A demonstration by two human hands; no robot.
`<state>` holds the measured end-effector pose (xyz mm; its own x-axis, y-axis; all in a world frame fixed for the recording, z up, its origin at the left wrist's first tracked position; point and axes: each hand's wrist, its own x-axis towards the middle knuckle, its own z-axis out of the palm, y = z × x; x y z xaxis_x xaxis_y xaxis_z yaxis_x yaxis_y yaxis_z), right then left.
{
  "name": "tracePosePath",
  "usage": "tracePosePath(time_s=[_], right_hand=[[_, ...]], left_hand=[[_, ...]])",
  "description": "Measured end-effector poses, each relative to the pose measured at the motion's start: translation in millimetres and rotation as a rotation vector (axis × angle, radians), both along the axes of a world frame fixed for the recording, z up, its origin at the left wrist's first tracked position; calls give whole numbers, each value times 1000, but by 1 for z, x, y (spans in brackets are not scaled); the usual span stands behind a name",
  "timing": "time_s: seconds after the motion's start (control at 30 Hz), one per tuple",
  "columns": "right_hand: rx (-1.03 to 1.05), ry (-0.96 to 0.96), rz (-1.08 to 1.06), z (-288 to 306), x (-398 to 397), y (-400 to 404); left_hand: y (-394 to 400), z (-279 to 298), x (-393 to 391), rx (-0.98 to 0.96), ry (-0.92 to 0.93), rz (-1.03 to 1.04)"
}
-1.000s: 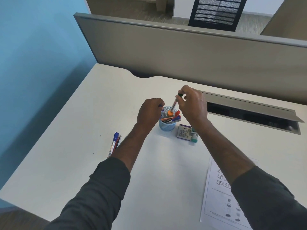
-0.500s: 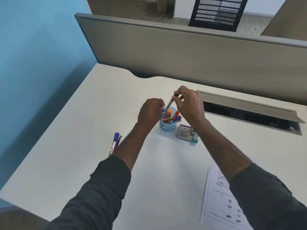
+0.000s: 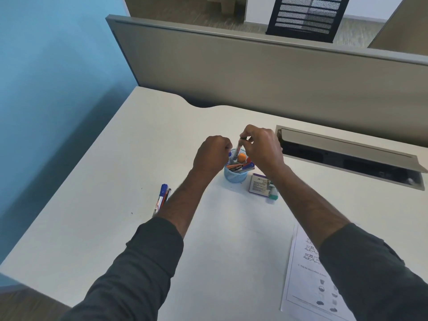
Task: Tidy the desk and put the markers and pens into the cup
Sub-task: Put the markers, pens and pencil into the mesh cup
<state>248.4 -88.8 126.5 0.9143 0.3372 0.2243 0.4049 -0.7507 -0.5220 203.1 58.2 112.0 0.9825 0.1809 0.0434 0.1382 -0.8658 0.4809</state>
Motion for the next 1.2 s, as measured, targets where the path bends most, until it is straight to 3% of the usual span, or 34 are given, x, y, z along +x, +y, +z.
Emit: tracePosePath(time_s=[0.3, 0.5, 0.77, 0.9, 1.2], right_hand=[[-266, 34, 24, -4, 2, 4], [-307, 29, 36, 1, 0, 3], [-77, -15, 1, 10, -28, -4], [26, -57, -10, 14, -54, -6], [127, -179, 77, -7, -118, -3]], left_hand=[[-1, 1, 4, -41, -16, -14], [-1, 0, -6, -93, -45, 6], [17, -18, -52, -295, -251, 199], [27, -49, -97, -349, -153, 346], [46, -86, -186, -155, 34, 464]])
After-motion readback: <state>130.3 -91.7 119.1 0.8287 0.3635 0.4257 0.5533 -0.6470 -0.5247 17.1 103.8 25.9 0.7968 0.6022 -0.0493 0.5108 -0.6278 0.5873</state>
